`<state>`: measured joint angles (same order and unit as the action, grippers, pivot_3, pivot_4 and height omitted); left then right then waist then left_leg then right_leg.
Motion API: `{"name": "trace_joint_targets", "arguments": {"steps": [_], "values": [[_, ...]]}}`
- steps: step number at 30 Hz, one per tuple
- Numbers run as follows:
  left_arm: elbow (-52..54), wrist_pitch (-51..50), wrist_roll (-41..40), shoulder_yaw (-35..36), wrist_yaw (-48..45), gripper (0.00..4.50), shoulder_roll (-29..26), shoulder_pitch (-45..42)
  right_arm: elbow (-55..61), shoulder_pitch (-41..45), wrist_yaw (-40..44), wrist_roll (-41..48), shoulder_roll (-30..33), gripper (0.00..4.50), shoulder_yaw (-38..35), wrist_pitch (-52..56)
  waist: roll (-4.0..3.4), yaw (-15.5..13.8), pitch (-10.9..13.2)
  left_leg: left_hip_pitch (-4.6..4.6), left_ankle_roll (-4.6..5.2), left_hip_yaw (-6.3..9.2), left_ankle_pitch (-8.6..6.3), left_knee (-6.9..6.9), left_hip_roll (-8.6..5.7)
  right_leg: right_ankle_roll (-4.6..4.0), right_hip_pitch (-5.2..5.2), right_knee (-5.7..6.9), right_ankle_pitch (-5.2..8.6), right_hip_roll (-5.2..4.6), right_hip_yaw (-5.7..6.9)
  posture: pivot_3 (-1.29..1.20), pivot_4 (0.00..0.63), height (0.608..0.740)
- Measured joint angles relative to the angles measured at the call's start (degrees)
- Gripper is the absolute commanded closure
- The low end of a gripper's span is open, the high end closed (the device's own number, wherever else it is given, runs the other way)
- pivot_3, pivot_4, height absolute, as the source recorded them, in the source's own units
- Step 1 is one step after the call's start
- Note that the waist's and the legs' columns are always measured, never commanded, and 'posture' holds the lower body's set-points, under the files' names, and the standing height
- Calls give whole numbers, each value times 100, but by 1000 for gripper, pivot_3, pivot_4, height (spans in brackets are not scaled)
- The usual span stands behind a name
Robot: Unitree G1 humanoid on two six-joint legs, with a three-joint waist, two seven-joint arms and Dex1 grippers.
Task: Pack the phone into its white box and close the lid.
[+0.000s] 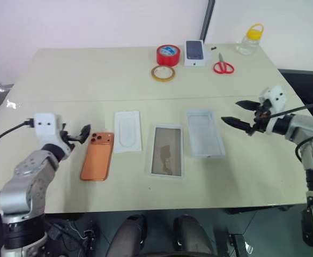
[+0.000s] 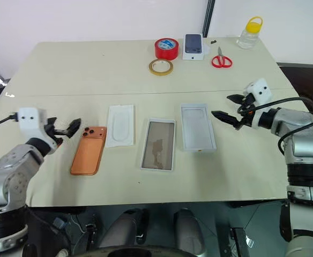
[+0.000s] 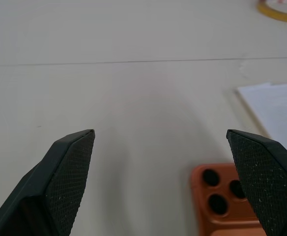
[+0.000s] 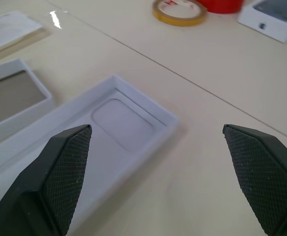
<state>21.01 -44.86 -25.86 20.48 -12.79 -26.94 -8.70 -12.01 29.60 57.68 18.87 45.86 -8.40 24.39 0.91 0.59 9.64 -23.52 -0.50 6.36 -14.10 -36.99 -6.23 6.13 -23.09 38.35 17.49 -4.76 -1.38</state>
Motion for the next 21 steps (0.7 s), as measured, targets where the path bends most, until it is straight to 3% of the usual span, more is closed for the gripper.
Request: {"name": "trace_joint_targets", "arguments": {"steps": [7, 14, 21], "values": [[112, -798, -187, -911, -62, 0, 177, -810, 1897, -525, -354, 312, -413, 36, 307, 699, 0, 7, 0, 0, 0, 2, 0, 0, 1, 0, -2, 3, 0, 3, 0, 0, 150, 740], [-646, -2343, -494, -548, 566, 0, 838, -1707, 3054, -919, -629, 497, -490, 36, 616, 1178, 6, -1, 0, 0, 0, 3, 0, -4, 0, 1, -1, 3, 0, 4, 3, 0, 150, 740], [-995, -3079, -581, -397, 680, 0, 969, -2165, 3189, -993, -782, 504, -627, 36, 813, 1234, 6, -6, 0, 0, -2, 4, 1, -5, -2, 1, -2, 5, 0, 4, 3, 0, 150, 740]]}}
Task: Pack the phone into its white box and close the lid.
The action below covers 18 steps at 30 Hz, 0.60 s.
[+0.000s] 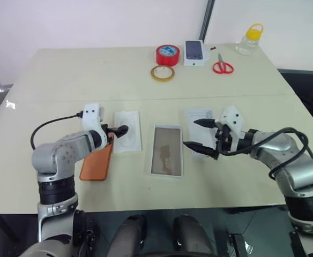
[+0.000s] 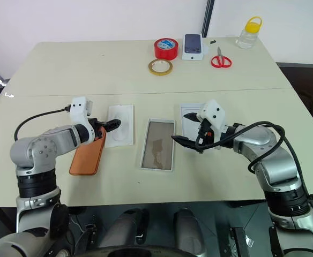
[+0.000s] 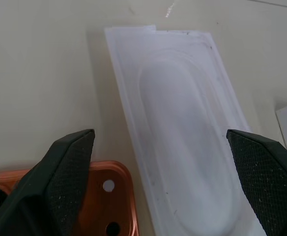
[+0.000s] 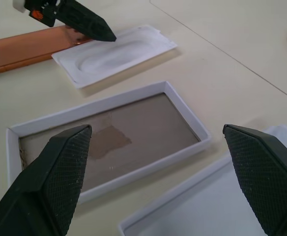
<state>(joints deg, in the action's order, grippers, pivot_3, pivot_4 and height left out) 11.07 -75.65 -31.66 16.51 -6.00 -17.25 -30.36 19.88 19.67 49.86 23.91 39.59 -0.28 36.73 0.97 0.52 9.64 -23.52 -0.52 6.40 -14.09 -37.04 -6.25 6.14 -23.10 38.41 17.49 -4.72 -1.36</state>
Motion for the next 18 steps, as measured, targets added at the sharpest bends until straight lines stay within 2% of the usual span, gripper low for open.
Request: {"name": "trace_joint_targets", "arguments": {"steps": [11, 14, 18], "values": [[-921, -619, -88, 360, -87, 0, 326, -781, 8, -3, -57, -4, -100, 36, 178, -71, 0, 15, -1, 0, -1, 0, 0, 0, 0, 0, -1, 1, 0, 1, 0, 0, 150, 740], [-995, -743, -89, 457, -98, 884, 357, -831, 8, -1, -68, -6, -117, 0, 181, -95, 1, 9, -1, 0, -1, 0, 0, -1, 0, 0, 0, 1, 0, 0, 0, 0, 150, 740], [-1052, -885, -63, 483, -97, 2870, 385, -828, 8, 3, -106, -12, -158, 0, 192, -126, 1, 5, -1, 0, -1, 0, 0, -1, -1, 0, 0, 1, 0, 0, 0, 0, 150, 740]]}}
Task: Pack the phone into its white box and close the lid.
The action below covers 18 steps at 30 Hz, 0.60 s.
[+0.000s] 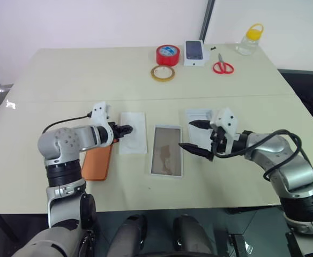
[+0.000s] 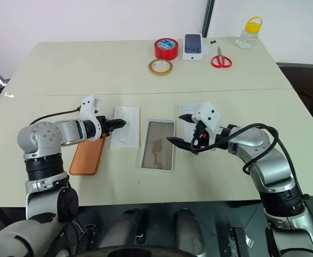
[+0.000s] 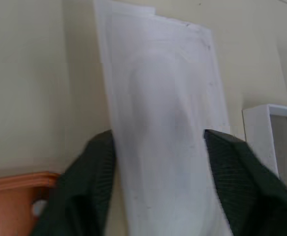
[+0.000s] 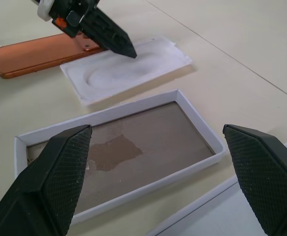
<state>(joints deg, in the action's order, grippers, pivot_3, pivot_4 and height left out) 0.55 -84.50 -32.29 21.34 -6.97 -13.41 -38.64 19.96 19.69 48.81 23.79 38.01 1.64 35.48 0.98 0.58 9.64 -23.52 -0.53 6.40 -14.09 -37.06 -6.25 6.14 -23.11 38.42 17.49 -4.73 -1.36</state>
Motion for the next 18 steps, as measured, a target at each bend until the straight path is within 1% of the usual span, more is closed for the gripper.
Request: {"name": "trace_joint_targets", "arguments": {"steps": [1, 3, 4, 8, 11, 13, 15, 18], "values": [[-21, -21, 8, 9, 0, 3464, 16, 1, 0, 3, -7, -3, -33, 0, 5, -19, 0, -1, 0, 0, 0, 0, 0, 0, 0, 0, 0, 0, 0, 0, 0, 0, 150, 740], [-49, -72, 17, 47, 6, 4404, 57, 1, 0, 2, -18, -4, -71, 0, 28, -43, 0, 1, 0, 0, 0, 0, 0, 0, 0, 0, -1, 0, 0, 0, 0, 0, 150, 740], [-48, -115, 11, 122, 0, 4466, 106, -9, 0, 2, -22, -5, -80, 0, 32, -45, 0, 4, 0, 0, 0, 0, 0, 0, 0, 0, -1, 0, 0, 0, 0, 0, 150, 740], [-48, -230, 10, 344, 12, 4466, 188, -45, 1, 3, -30, -3, -83, 0, 32, -45, 0, 9, 0, 0, -1, 0, 0, 0, 0, 0, -1, 1, 0, 1, 0, 0, 150, 740], [-48, -319, -38, 748, 29, 4466, 302, -93, 39, 4, -2, 13, -81, 0, 34, -25, 1, 11, 0, 0, -1, 0, 0, 0, 0, 0, -2, 1, 0, 1, 0, 0, 150, 740], [-46, -417, -57, 1143, 81, 4466, 363, -202, 154, 4, 69, 29, -47, 0, 70, 58, 1, 9, 0, 0, -1, 0, 0, 0, 1, 0, -2, 1, 0, 1, 1, 0, 150, 740], [-15, -523, -80, 1518, 117, 4466, 404, -335, 345, -3, 217, 36, 123, 0, 255, 131, 1, 7, 0, -1, -1, 0, 0, 0, 1, 0, -1, 0, 0, 1, 1, 0, 150, 740], [73, -660, -81, 1842, 133, 4466, 428, -430, 615, -61, 392, 61, 264, 0, 508, 219, 3, 1, 1, 0, -2, 1, -1, 0, 0, 1, 0, 0, 0, 1, 2, 0, 150, 740]]}}
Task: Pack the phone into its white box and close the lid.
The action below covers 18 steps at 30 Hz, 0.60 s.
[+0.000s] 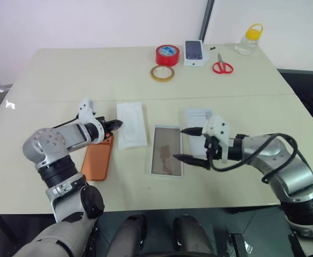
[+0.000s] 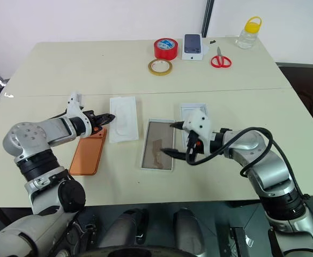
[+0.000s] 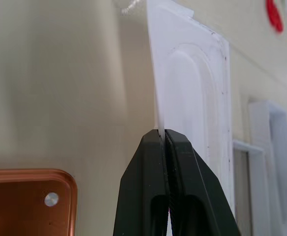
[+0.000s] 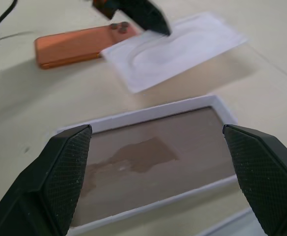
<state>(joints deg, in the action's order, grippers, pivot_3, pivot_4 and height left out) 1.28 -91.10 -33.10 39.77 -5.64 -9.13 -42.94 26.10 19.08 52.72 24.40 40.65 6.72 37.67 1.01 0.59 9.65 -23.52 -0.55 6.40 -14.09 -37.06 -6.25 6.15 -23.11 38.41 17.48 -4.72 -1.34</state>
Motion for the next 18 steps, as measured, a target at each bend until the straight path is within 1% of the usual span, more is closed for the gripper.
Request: {"name": "trace_joint_targets", "arguments": {"steps": [3, 6, 9, 12, 16, 18], "values": [[97, -90, -1, 147, 0, 4466, 7, -13, 155, -127, 137, -119, 171, 0, 486, 105, 3, 4, 0, 0, -1, 0, -1, -1, 0, 0, 0, 0, 0, 0, 0, 0, 150, 740], [138, -90, -1, 163, -1, 4466, 8, -17, 149, -133, 187, -421, 363, 0, 1082, 277, 4, 3, 0, 0, -1, 1, 0, -3, 0, 0, -1, 1, 0, 0, 1, 0, 150, 740], [150, -90, 0, 155, -1, 4500, 32, -27, 85, 29, 146, -677, 317, 854, 1459, 362, 6, 15, -2, 0, -3, 1, -1, -3, 1, 0, -1, 1, 0, 1, -1, 0, 150, 740], [160, -90, 0, 150, -1, 4500, 44, -38, -27, 248, 1, -987, 191, 2387, 1776, 466, 9, 1, -4, 0, -4, 3, -1, -3, 1, 0, -1, 1, 0, 1, 1, 0, 150, 740], [196, -90, -1, 179, -1, 4500, 42, -39, -49, 278, -67, -1097, 97, 4436, 1863, 520, 11, -9, -3, -2, -5, 2, -1, -4, -1, 1, 0, -1, 0, 0, 1, 0, 150, 740], [219, -90, -1, 211, -1, 4500, 42, -44, -46, 340, -64, -1142, 96, 4436, 1863, 519, 11, -6, -3, -2, -5, 3, -1, -4, 0, 1, -1, -1, 0, 0, 1, 0, 150, 740]]}}
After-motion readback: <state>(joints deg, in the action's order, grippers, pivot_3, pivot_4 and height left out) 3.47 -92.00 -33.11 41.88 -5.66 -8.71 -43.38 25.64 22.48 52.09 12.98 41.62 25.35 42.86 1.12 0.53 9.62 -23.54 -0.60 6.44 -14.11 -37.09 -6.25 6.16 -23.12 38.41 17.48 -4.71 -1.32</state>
